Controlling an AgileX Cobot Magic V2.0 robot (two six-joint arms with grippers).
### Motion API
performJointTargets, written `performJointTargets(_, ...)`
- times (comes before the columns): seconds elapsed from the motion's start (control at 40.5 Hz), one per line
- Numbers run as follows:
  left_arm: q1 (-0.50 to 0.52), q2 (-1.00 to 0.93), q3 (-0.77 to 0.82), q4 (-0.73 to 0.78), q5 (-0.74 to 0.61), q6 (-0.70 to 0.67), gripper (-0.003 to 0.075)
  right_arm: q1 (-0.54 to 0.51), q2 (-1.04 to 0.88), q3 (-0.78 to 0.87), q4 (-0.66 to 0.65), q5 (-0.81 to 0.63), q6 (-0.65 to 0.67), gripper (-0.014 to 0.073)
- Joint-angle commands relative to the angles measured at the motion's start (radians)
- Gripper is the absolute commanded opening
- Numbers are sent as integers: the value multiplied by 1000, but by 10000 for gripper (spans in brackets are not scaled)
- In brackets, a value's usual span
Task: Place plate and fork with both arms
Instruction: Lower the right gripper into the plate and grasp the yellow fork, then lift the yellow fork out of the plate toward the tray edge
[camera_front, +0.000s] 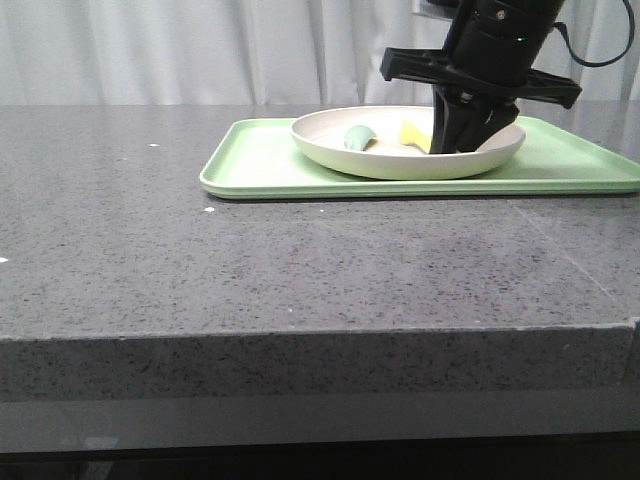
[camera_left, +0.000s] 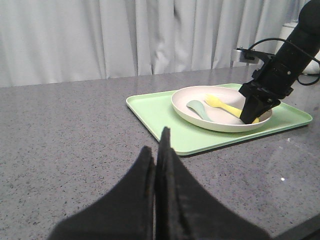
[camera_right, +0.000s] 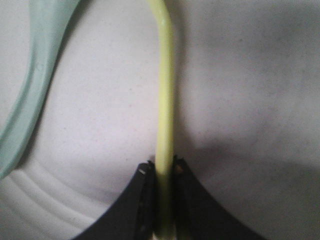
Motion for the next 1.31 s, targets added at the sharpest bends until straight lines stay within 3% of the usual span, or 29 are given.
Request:
performJointTargets(0.0,-2,10,-26,-3,-77,-1,-18,-1,-45,-42,5,6,-2,-71)
performJointTargets(0.445,-2,10,-26,-3,-77,-1,-18,-29,-67,-190,5,108,-2,-71)
performJointTargets(0.716,-2,10,-26,-3,-77,-1,-18,-121,-130,-194,-19,127,-3,-71)
performJointTargets(0.914,-2,10,-26,-3,-77,-1,-18,-187,-137,-192,-115,172,-3,-71)
performJointTargets(1.285,-2,10,-26,-3,-77,-1,-18,-202,-71,-190,-158,190,-3,-71)
